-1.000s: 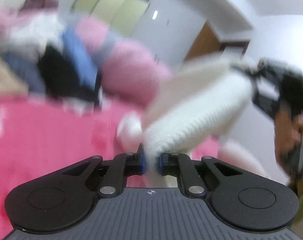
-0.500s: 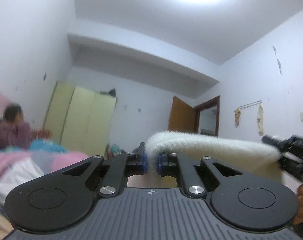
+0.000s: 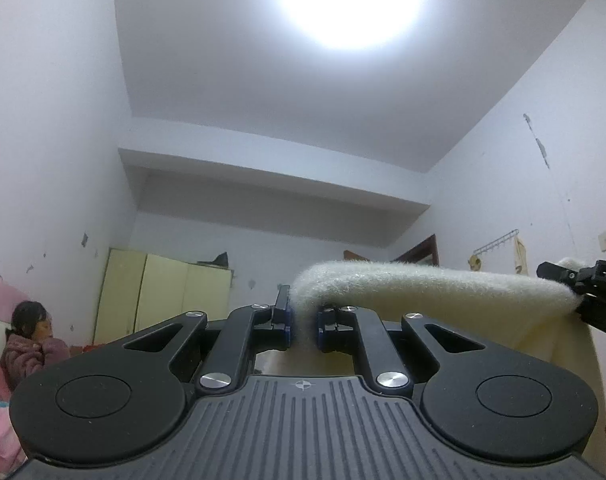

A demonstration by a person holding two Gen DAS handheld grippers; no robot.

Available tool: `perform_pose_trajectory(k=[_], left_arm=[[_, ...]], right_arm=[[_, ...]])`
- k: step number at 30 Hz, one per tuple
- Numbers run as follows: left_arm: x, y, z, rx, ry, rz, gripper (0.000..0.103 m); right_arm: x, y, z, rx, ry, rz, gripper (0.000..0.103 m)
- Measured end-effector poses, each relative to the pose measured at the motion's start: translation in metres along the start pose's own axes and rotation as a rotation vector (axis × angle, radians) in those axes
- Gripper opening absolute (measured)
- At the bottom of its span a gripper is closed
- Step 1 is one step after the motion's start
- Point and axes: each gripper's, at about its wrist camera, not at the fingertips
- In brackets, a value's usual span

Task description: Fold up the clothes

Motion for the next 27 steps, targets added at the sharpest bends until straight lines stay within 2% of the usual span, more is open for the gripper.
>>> perform_pose_trajectory(k=[4,7,12,17,20,21,22,24,25,26,27], left_arm=[[-0.019,0.022,-0.005,0.010,0.008,0.042,0.010],[-0.050,0.043,-0.006,0.024,0.002,0.111,0.010],[-0.131,0.091,0.003,0.046,-0.011,0.258,0.010],[-0.240,0.148,0.017,0.091,0.015,0.409,0.011],[-0.324,0.179,0.028,0.116,0.037,0.559,0.015],[-0.355,0.185,0.031,0.124,0.043,0.629,0.025],[-0.386,0.189,0.034,0.133,0.047,0.710,0.041],[-0.450,0.186,0.043,0.146,0.035,0.885,0.051],[-0.475,0.180,0.049,0.167,0.017,0.961,0.051],[-0.494,0.171,0.054,0.192,-0.013,1.018,0.051],[-0.508,0.163,0.060,0.213,-0.048,1.062,0.051]], right_arm=[[-0.007,0.007,-0.005,-0.027,-0.007,0.025,0.020],[-0.027,0.019,-0.023,-0.066,-0.012,0.085,0.020],[-0.084,0.046,-0.077,-0.159,0.005,0.210,0.020],[-0.176,0.081,-0.158,-0.289,0.049,0.362,0.020],[-0.248,0.100,-0.216,-0.384,0.098,0.512,0.021],[-0.274,0.106,-0.237,-0.418,0.118,0.570,0.022],[-0.299,0.106,-0.252,-0.448,0.118,0.637,0.025],[-0.357,0.098,-0.283,-0.542,0.128,0.819,0.039],[-0.382,0.089,-0.299,-0.594,0.161,0.905,0.046],[-0.408,0.079,-0.316,-0.645,0.194,0.990,0.046],[-0.415,0.064,-0.324,-0.668,0.238,1.009,0.046]])
Point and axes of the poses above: each gripper's, at about its wrist camera, not at the fingertips, and y roughly the way its jaws point, z to its left, x to its top, and after that the axes turned 11 degrees about -z, right-handed
